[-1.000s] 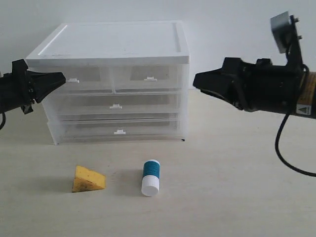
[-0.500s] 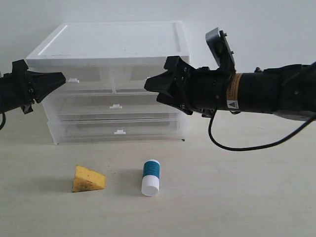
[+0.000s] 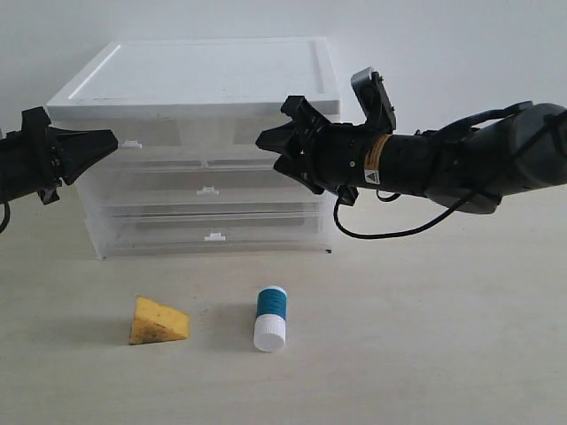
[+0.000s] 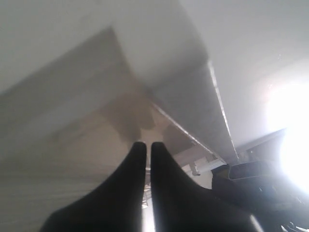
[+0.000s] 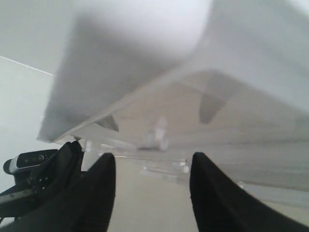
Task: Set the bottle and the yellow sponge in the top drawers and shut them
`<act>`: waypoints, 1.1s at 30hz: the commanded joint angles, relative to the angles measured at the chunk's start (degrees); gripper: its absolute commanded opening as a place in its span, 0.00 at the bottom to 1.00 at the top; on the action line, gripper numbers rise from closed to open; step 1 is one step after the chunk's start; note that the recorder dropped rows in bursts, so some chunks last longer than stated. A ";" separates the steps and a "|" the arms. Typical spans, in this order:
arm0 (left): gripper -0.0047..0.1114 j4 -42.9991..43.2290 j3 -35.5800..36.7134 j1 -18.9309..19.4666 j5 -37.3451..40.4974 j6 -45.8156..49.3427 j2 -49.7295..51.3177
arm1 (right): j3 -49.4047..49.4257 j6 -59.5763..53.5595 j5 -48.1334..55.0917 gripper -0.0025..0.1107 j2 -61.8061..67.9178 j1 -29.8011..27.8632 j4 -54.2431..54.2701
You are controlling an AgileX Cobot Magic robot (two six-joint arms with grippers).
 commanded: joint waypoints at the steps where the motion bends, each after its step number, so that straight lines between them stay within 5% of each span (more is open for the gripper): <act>1: 0.07 -1.55 -0.66 -0.25 0.56 -0.23 -0.13 | -2.47 -0.72 -0.64 0.40 2.11 0.23 0.93; 15: 0.07 -1.81 -0.66 -0.25 0.56 -0.23 -0.13 | -2.59 -6.90 -2.31 0.39 2.26 0.23 8.80; 21: 0.07 -1.81 -0.66 -0.25 0.56 -0.23 -0.13 | -2.59 -8.45 -2.08 0.04 2.26 0.23 9.58; 33: 0.07 -1.81 -0.66 -0.25 0.56 -0.23 -0.13 | -1.56 -9.04 -6.10 0.02 2.26 0.23 3.95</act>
